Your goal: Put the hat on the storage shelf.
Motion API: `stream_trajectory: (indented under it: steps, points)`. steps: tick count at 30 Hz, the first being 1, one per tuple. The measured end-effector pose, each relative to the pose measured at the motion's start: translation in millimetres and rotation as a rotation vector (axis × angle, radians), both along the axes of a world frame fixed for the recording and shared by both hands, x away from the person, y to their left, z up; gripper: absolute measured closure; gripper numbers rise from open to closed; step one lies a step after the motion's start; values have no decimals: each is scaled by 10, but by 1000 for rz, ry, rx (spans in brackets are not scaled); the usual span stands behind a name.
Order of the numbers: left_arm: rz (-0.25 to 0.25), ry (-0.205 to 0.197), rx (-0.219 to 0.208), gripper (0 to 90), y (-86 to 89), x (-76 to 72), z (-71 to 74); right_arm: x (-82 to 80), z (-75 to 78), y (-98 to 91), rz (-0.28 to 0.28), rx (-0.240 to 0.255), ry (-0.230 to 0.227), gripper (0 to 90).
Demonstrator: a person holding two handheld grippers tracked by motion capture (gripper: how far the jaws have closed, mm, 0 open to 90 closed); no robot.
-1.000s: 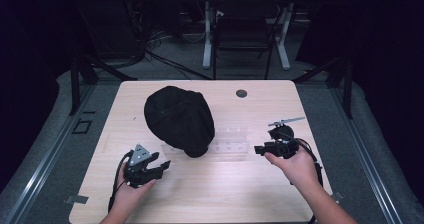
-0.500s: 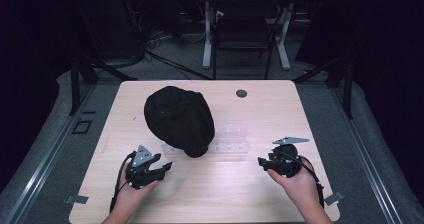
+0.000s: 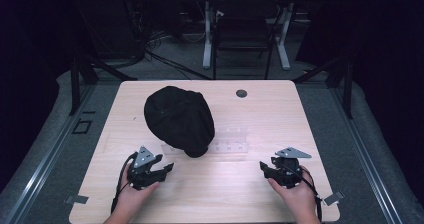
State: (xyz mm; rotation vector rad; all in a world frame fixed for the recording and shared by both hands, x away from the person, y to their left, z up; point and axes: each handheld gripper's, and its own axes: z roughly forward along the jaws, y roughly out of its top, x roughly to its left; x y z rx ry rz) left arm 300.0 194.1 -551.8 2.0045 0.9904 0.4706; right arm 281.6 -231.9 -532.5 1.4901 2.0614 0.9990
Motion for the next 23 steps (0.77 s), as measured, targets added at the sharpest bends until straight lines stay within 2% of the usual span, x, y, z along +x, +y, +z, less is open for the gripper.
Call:
stream_trajectory:
  steps: [3, 8, 15, 19, 23]
  points:
    - [-2, 3, 4, 449, -7, -5, 0, -19, -24, -11, 1, 11, -12, 508]
    - [-8, -1, 8, 443, -35, -14, -10, -57, -82, -17, 0, -1, -39, 504]
    - [-33, 2, 15, 437, -97, -31, -5, -59, -148, -29, -1, 7, -33, 498]
    - [-36, -12, 8, 438, -126, -43, -1, -48, -161, -56, -9, 21, -31, 497]
    - [-45, -21, -19, 437, -182, -55, 35, -53, -147, -82, -16, 42, -40, 497]
